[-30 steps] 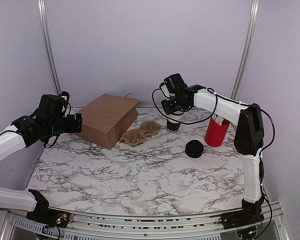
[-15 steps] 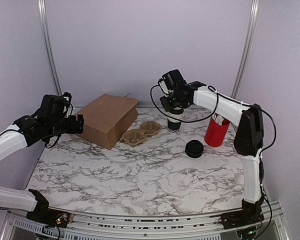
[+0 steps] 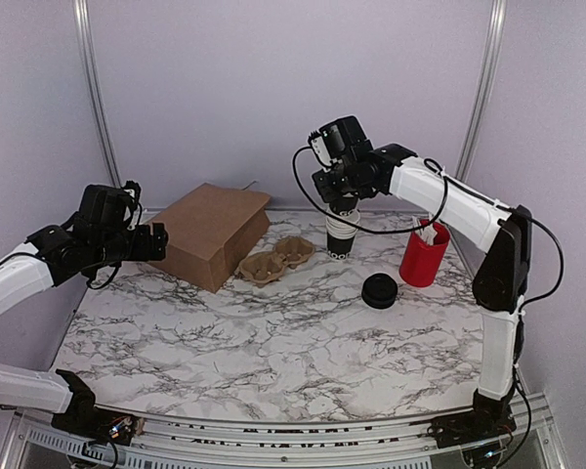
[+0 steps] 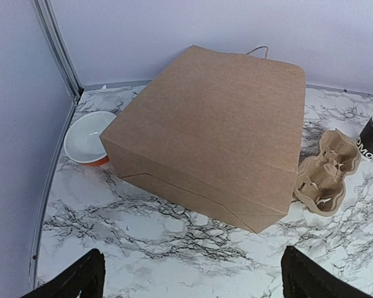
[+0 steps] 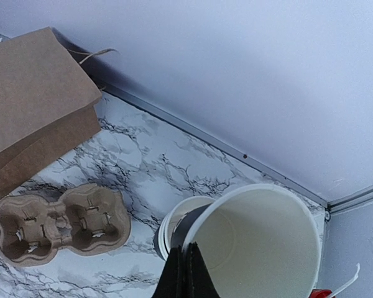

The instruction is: Pack the takeout coffee

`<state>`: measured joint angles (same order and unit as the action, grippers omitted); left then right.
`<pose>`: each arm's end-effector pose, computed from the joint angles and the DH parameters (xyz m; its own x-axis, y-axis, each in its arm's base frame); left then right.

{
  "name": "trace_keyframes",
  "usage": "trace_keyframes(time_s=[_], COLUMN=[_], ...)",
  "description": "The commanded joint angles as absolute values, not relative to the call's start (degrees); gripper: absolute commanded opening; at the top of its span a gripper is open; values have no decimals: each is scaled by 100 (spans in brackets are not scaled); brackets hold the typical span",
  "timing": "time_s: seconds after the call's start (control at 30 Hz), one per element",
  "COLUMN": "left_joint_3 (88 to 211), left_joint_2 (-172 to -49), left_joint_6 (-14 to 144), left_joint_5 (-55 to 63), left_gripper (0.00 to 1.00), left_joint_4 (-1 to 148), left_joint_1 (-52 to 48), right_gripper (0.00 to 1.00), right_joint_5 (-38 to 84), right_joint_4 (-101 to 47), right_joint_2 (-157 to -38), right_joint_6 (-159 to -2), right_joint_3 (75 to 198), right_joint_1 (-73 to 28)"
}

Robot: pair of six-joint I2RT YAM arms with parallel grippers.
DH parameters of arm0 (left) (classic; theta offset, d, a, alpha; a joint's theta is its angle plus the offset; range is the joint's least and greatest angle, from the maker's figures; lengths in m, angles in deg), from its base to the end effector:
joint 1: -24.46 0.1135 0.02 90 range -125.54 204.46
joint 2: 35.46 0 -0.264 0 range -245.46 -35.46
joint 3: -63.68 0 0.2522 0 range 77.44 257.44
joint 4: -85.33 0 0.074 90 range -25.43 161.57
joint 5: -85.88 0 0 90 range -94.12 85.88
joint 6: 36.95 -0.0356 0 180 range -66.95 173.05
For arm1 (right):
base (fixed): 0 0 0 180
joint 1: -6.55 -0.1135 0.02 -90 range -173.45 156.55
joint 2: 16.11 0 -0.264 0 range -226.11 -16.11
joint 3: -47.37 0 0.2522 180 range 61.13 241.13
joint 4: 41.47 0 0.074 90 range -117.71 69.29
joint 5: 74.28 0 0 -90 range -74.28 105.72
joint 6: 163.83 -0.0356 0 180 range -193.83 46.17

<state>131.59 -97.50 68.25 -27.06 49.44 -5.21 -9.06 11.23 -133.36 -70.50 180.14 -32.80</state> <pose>0.2150 -0.1065 0.3191 -0.4621 -0.0146 -0.8867 0.0430 0.9983 -0.0388 0.3718 0.2856 0.3514 -0.4481 -0.4356 -0.7807 -0.3441 0.8900 -0.2991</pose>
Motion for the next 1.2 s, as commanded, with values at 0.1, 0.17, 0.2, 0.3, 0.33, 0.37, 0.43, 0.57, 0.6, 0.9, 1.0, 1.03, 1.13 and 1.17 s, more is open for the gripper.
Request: trace_keyframes(time_s=[0.1,0.17,0.2,0.3,0.33,0.37,0.43,0.57,0.6,0.9,1.0,1.03,1.13,1.17], left_joint_3=[13670,13919,14035,14393,14490,14599,14819,15224,15235,14856,14765,14747,14659,14642], left_joint_2=[-10011,-10180,-10291,-10725,-10878,-11015,-11301,-11736,-11780,-11529,-11420,-11390,-11289,-11270], left_joint_6=[7385,7517,7546,7617,7632,7648,7621,7448,7426,7214,7224,7236,7279,7289], left_joint_5=[-2198,-2025,-1965,-1828,-1743,-1649,-1497,-1489,-1454,-1390,-1280,-1255,-1170,-1135], left_gripper=[99,99,99,99,99,99,99,99,99,99,99,99,99,99], left_joint_4=[5070,5118,5154,5215,5236,5265,5310,5356,5369,5431,5432,5434,5434,5434], left_joint_1=[-497,-513,-535,-607,-634,-653,-690,-677,-657,-562,-477,-450,-375,-348], right_gripper=[0,0,0,0,0,0,0,0,0,0,0,0,0,0], right_joint_5=[-1092,-1015,-949,-732,-678,-632,-433,36,63,59,105,102,105,110], right_joint_4=[1141,1161,1173,1171,1174,1175,1128,895,834,71,-4,21,19,9], right_joint_2=[-12636,-12485,-12391,-12066,-11955,-11816,-11526,-11028,-10957,-11000,-11223,-11293,-11469,-11517], right_joint_6=[-6975,-7012,-7047,-7151,-7173,-7204,-7296,-7655,-7754,-8499,-8632,-8677,-8835,-8880], right_joint_3=[17996,17896,17823,17494,17292,17106,16613,15320,15033,13591,13562,13599,13641,13639], right_joint_1=[-3571,-3644,-3676,-3828,-3907,-3997,-4331,-4935,-5116,-5946,-5963,-5976,-6002,-6017])
